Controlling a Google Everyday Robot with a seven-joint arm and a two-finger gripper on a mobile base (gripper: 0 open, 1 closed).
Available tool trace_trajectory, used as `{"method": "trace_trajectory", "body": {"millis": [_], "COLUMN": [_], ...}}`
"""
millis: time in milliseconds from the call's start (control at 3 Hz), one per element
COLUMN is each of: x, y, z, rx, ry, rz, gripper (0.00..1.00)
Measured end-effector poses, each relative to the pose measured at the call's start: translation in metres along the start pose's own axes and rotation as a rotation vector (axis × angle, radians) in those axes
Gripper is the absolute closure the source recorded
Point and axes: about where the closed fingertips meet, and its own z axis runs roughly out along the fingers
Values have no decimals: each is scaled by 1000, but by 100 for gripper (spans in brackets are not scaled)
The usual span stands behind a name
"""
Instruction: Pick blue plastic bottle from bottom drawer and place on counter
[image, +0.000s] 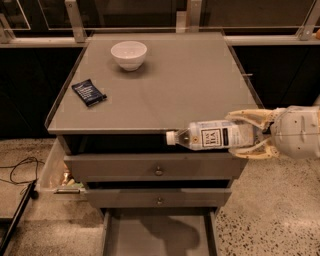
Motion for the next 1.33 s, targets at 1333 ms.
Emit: {"method": "trace_trajectory", "body": {"millis": [1333], "x": [34], "y": [-119], "z": [66], "rx": [-14], "ry": [-100], "rz": [7], "gripper": [100]}}
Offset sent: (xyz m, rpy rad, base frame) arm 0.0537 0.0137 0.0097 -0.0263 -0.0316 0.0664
